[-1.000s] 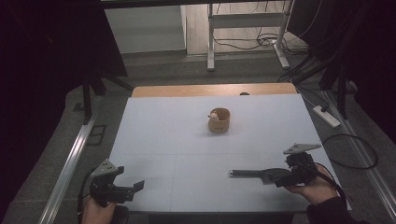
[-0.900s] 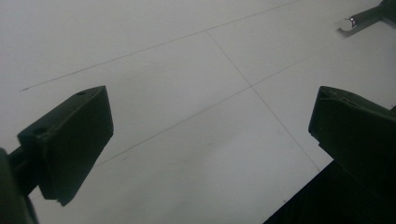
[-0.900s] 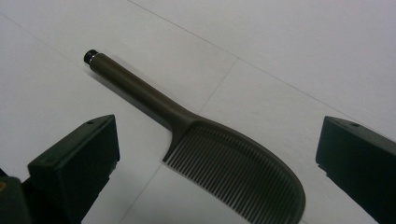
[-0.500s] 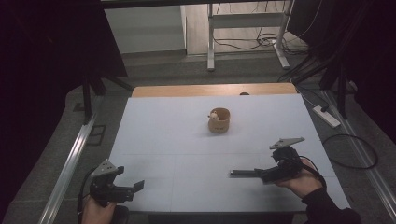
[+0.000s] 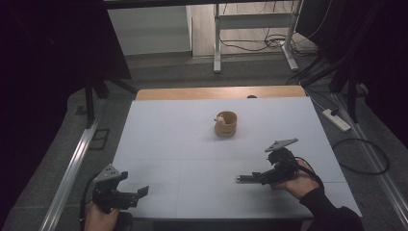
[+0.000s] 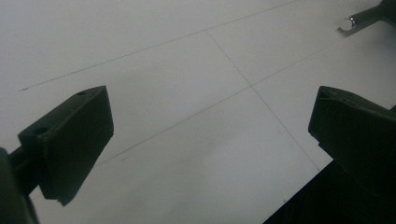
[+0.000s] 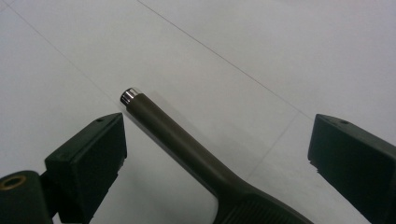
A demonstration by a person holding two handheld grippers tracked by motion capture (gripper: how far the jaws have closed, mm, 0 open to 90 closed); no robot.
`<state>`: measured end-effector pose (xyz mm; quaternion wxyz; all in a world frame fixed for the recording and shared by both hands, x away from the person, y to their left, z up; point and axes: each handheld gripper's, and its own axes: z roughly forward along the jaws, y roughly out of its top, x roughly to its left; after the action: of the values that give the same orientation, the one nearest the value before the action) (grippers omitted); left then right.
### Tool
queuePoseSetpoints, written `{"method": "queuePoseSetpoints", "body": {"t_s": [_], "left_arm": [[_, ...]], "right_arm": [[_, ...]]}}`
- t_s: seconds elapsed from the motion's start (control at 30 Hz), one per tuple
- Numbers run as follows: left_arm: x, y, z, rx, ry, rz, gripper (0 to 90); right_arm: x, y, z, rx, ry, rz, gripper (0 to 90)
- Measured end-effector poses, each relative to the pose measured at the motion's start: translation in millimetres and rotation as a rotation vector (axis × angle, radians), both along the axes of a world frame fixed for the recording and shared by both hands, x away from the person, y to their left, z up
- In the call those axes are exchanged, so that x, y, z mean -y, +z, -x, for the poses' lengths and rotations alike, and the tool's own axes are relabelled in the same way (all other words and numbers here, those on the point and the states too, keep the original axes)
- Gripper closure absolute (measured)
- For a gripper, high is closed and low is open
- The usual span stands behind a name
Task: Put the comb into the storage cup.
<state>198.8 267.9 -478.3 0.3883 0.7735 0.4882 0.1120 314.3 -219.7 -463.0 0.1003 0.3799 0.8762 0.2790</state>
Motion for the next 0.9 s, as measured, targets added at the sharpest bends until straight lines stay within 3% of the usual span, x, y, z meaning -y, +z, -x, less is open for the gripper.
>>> {"method": "queuePoseSetpoints", "body": {"t_s": [0.4,0.5,0.67,0.9], "left_arm": [[0.0,-0.1,-0.2,-0.001,-0.002,0.0,0.7],[0.0,-0.1,-0.2,-0.001,-0.002,0.001,0.8],[0.0,-0.1,-0.2,-0.001,-0.002,0.001,0.8],[0.0,-0.1,-0.3,-0.001,-0.002,0.001,0.8]], "right_arm": [[-23.5,-6.7,-7.6,-0.005,0.05,0.027,7.3],[-29.4,-8.9,-10.2,-0.004,0.064,0.033,11.3],[-34.1,-9.0,-11.9,-0.007,0.1,0.03,29.1],[-42.1,-9.1,-16.2,-0.016,0.161,0.026,66.6]]}}
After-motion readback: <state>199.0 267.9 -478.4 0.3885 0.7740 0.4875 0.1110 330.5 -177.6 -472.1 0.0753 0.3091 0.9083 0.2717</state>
